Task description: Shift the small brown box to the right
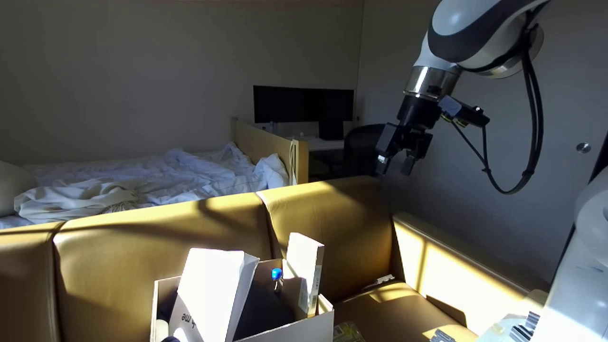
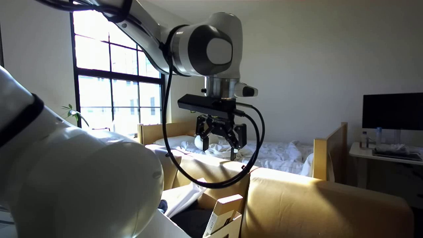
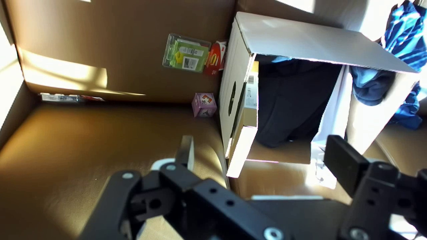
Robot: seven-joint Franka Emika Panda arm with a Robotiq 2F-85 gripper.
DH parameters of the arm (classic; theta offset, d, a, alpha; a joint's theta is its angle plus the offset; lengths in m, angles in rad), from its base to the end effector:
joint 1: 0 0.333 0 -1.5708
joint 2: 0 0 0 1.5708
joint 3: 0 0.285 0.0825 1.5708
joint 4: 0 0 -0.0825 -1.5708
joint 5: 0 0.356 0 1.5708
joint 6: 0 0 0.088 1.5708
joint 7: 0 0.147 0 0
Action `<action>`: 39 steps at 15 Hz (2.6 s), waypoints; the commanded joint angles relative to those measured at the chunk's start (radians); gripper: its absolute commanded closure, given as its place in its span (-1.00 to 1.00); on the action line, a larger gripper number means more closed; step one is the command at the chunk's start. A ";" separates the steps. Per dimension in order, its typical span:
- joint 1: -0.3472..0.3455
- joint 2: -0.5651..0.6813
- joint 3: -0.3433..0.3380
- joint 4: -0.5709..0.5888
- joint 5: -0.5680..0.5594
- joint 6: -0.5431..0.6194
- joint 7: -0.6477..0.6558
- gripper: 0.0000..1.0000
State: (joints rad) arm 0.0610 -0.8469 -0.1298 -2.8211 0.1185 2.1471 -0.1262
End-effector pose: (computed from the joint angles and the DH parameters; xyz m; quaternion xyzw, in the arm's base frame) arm 0.3133 -0.0045 0.3898 -0.9913 -0.0180 -0.0900 0.0939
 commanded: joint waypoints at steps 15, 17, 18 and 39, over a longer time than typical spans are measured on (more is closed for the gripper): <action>0.437 0.690 -0.210 0.158 0.559 0.673 -0.485 -1.00; 0.506 0.760 -0.258 0.234 0.668 0.620 -0.623 -1.00; 0.540 0.766 -0.295 0.264 0.718 0.582 -0.688 -1.00; 0.061 1.324 0.117 0.577 0.557 0.458 -0.804 -0.05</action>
State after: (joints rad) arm 0.1798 0.4705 -0.0522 -2.2495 0.8213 2.6111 -1.0136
